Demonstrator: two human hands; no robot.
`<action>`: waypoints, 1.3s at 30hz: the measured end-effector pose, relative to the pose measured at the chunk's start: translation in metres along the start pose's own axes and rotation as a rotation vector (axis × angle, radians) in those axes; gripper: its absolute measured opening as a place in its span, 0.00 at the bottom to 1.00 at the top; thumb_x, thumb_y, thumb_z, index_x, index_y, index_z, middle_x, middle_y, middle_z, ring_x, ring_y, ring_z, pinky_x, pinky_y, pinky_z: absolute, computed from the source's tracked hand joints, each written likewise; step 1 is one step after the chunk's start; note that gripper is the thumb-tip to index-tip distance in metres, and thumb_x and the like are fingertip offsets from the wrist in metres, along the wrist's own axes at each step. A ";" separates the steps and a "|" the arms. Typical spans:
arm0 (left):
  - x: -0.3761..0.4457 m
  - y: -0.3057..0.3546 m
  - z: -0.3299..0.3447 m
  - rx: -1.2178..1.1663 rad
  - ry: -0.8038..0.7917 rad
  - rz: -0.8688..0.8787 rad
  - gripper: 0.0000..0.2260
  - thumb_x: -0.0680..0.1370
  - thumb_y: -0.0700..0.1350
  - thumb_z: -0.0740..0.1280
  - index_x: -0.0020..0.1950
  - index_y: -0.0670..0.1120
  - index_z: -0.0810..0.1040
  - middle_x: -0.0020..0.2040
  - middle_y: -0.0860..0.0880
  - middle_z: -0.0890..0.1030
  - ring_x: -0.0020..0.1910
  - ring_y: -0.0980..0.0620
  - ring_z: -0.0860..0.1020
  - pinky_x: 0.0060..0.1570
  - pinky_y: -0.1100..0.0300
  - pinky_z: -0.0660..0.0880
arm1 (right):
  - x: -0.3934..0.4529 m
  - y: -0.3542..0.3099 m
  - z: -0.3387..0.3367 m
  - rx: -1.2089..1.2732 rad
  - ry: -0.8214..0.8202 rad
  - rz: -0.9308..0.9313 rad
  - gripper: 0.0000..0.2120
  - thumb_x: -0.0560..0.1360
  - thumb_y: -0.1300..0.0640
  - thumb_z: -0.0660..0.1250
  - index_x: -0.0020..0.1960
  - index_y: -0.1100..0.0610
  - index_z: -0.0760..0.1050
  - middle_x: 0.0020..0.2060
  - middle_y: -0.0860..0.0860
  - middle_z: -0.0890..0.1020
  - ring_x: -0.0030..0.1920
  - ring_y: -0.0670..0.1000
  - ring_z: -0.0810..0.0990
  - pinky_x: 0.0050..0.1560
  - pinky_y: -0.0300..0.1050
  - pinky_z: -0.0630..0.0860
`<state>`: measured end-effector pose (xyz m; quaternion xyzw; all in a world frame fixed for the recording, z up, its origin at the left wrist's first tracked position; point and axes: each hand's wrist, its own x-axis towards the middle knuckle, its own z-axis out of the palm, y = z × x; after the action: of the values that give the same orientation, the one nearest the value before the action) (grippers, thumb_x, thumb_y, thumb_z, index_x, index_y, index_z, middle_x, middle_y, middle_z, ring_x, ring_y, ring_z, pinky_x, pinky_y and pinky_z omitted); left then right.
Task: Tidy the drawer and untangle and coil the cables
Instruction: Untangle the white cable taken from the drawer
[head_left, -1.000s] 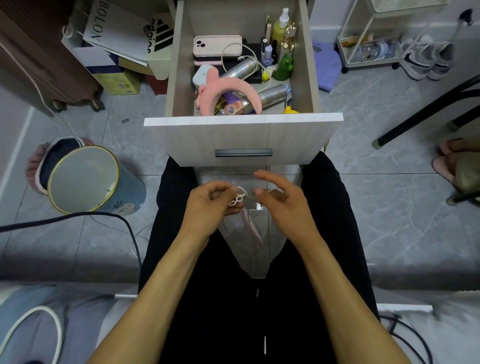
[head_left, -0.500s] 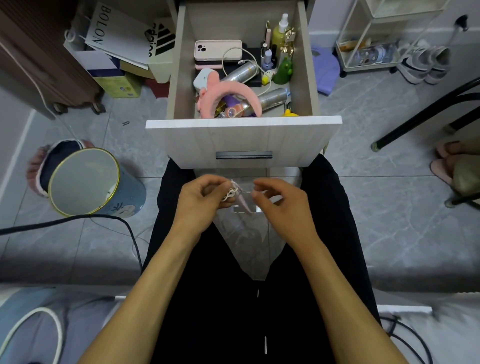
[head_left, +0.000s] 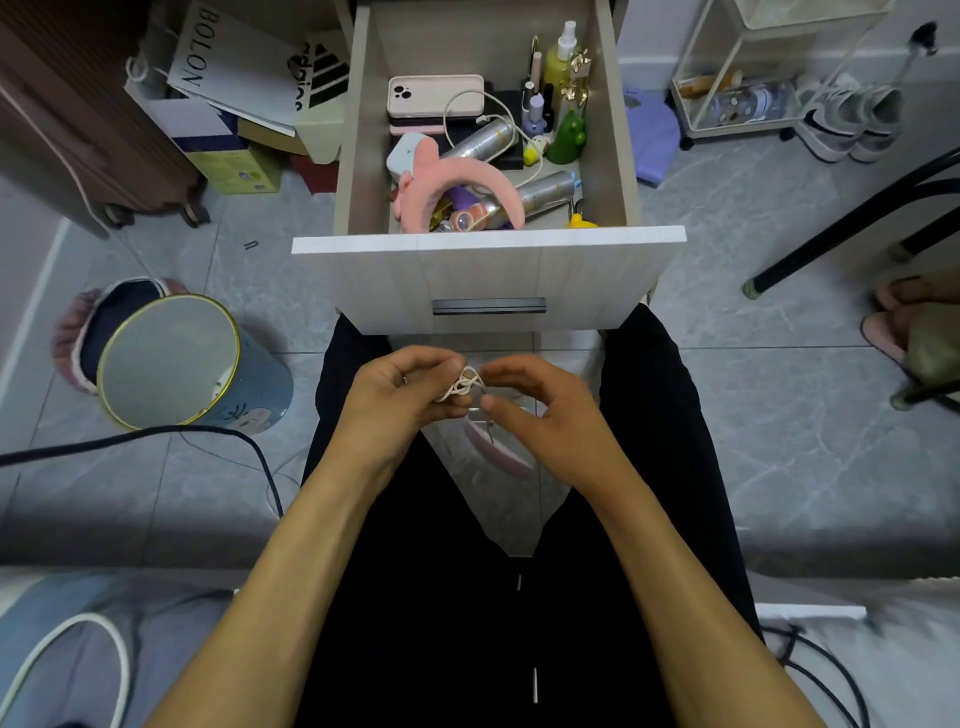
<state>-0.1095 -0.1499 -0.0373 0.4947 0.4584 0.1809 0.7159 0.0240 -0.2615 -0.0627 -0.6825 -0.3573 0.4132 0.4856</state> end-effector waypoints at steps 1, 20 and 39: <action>0.000 0.000 0.001 -0.009 -0.009 -0.011 0.03 0.77 0.39 0.69 0.48 0.43 0.82 0.40 0.45 0.85 0.37 0.50 0.83 0.40 0.60 0.79 | 0.000 0.000 0.001 0.003 0.003 -0.004 0.11 0.75 0.58 0.71 0.57 0.55 0.80 0.51 0.45 0.84 0.54 0.41 0.81 0.58 0.38 0.76; -0.005 -0.004 0.000 1.036 -0.004 0.493 0.07 0.75 0.40 0.72 0.52 0.47 0.85 0.47 0.52 0.82 0.41 0.60 0.76 0.47 0.71 0.72 | -0.004 -0.001 -0.006 -0.188 -0.061 -0.114 0.10 0.76 0.61 0.69 0.57 0.55 0.79 0.43 0.51 0.83 0.41 0.48 0.83 0.46 0.42 0.81; -0.005 0.001 -0.001 0.896 -0.198 0.265 0.07 0.74 0.43 0.73 0.42 0.56 0.80 0.39 0.60 0.79 0.40 0.66 0.77 0.41 0.72 0.69 | -0.005 -0.001 -0.014 -0.325 -0.166 -0.283 0.01 0.76 0.58 0.69 0.47 0.55 0.77 0.44 0.48 0.76 0.46 0.48 0.75 0.49 0.42 0.74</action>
<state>-0.1130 -0.1528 -0.0344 0.8238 0.3536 0.0072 0.4429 0.0349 -0.2706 -0.0575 -0.6587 -0.5500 0.3325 0.3913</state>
